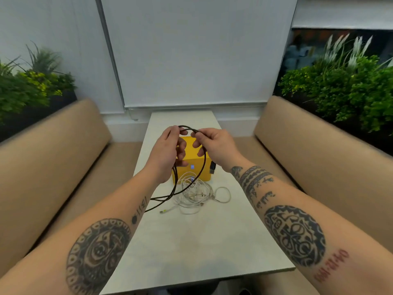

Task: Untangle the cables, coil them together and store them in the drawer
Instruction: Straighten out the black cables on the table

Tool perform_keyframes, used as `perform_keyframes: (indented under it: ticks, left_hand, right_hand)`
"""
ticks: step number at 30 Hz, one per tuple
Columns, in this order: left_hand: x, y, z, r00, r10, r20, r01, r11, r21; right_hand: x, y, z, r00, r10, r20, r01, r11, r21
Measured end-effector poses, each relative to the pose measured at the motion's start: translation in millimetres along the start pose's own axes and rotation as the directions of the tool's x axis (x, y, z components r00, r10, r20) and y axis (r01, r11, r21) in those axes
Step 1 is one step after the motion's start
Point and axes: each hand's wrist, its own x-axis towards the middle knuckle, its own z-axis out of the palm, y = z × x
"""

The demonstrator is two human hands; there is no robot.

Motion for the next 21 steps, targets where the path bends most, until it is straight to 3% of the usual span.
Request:
perform_keyframes:
  ticks: [5, 8, 11, 14, 16, 19, 21]
  left_hand:
    - [-3, -8, -11, 1.0, -0.009, 0.009, 0.009, 1.0, 0.021]
    - [-3, -12, -14, 0.999, -0.051, 0.003, 0.051, 0.999, 0.005]
    - [0, -10, -17, 0.996, -0.032, -0.08, 0.031, 0.999, -0.013]
    - [2, -4, -21, 0.987, -0.006, -0.16, -0.003, 0.998, -0.056]
    - [3, -1, -22, 0.99, -0.015, -0.137, 0.008, 0.999, -0.053]
    - [0, 3, -20, 1.0, -0.025, 0.011, 0.024, 0.992, 0.127]
    - [-3, 4, -17, 0.995, -0.019, 0.1, -0.007, 0.968, 0.253]
  right_hand:
    - [-3, 10, -1, 0.997, 0.018, 0.07, -0.006, 0.986, -0.166]
    - [0, 11, -7, 1.0, -0.013, 0.016, 0.016, 0.97, -0.242]
    - [1, 12, -15, 0.998, 0.005, -0.065, -0.014, 0.99, -0.14]
    - [-6, 16, -19, 0.992, 0.115, 0.058, -0.114, 0.993, -0.015]
    - [-10, 21, -17, 0.989, 0.121, 0.084, -0.123, 0.992, 0.014]
    - [-9, 18, -13, 0.999, -0.047, -0.007, 0.046, 0.991, -0.125]
    - [-4, 11, -12, 0.981, -0.18, 0.075, 0.195, 0.932, -0.305]
